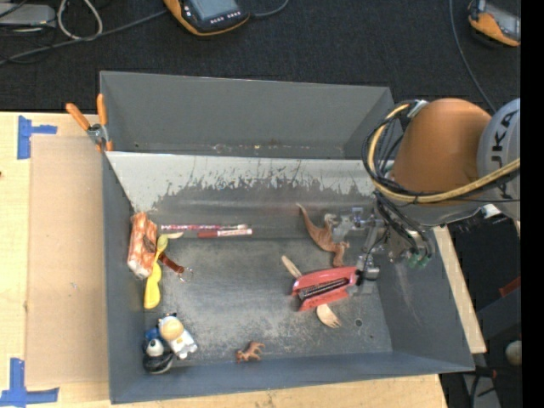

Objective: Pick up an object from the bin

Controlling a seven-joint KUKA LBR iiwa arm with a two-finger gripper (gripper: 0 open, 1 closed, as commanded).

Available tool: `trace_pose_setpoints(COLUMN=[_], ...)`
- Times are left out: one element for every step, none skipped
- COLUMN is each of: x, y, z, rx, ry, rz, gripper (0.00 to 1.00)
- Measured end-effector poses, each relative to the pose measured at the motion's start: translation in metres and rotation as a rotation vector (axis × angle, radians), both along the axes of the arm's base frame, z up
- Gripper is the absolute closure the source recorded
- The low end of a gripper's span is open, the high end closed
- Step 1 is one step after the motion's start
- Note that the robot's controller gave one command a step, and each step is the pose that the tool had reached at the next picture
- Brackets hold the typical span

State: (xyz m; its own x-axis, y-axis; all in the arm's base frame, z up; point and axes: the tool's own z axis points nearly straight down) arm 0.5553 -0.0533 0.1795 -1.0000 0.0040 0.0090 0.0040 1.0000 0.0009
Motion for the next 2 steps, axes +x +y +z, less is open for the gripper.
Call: trace_pose_setpoints(x=[0.001,0.000], y=[0.000,-0.010], z=[0.005,-0.054], rx=[-0.001,-0.001], ry=[-0.008,-0.010], rz=[0.002,-0.017], gripper=[0.00,0.00])
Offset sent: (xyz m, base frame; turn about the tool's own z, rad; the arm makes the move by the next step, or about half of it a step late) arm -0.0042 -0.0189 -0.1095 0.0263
